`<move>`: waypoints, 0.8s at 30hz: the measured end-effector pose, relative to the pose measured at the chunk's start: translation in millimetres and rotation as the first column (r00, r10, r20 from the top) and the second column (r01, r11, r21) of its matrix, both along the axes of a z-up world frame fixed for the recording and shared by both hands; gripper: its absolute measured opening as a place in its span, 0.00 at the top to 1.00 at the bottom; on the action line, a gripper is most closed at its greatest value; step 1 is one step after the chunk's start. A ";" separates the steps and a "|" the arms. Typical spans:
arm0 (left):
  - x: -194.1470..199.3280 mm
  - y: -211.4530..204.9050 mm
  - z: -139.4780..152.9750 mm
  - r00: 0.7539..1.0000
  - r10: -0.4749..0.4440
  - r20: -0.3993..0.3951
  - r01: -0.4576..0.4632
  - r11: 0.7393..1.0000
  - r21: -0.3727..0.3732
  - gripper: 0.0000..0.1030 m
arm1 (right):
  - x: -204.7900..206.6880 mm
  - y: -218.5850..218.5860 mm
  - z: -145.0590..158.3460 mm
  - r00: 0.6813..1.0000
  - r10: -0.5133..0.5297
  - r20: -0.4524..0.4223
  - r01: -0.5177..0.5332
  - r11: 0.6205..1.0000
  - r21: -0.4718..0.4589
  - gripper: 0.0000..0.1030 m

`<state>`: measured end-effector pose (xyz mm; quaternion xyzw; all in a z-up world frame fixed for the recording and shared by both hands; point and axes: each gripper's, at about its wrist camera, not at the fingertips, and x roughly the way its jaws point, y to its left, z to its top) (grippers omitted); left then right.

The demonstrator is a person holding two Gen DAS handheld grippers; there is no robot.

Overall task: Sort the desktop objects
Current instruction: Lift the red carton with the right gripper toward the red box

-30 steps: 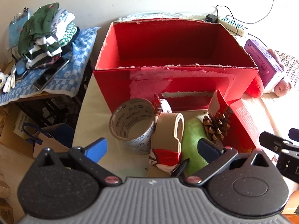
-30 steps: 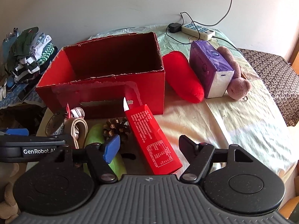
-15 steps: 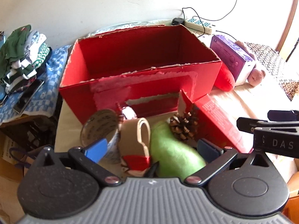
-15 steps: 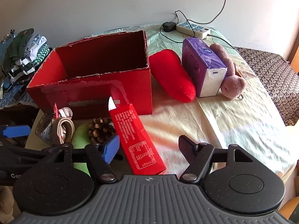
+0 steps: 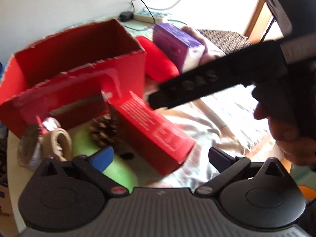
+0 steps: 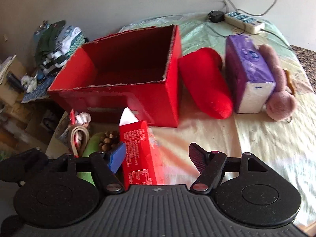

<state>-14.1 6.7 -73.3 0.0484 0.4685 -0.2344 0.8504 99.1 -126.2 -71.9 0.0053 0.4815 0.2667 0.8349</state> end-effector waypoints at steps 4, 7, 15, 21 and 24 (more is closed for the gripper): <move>1.5 -14.4 -10.5 1.000 0.006 -0.026 -0.006 1.000 0.010 0.03 | 6.8 16.3 -6.0 0.985 0.166 -0.041 -0.167 0.986 -0.012 0.29; 3.1 -23.7 -18.7 0.998 0.009 -0.055 -0.009 1.000 0.000 0.14 | 11.3 26.5 -10.2 0.963 0.258 -0.079 -0.262 0.964 -0.044 0.29; 13.3 -30.1 -46.3 0.986 0.080 -0.149 -0.081 0.997 -0.003 0.28 | 21.6 35.2 -28.8 0.924 0.320 -0.209 -0.345 0.934 -0.094 0.44; 13.1 -36.2 -51.2 0.987 0.072 -0.146 -0.072 0.997 0.009 0.34 | 25.8 15.9 -27.8 0.925 0.285 -0.252 -0.311 0.948 -0.069 0.52; 13.6 -40.5 -51.8 0.989 0.058 -0.133 -0.055 0.998 0.025 0.41 | 26.1 0.9 -25.7 0.932 0.251 -0.261 -0.274 0.960 -0.054 0.54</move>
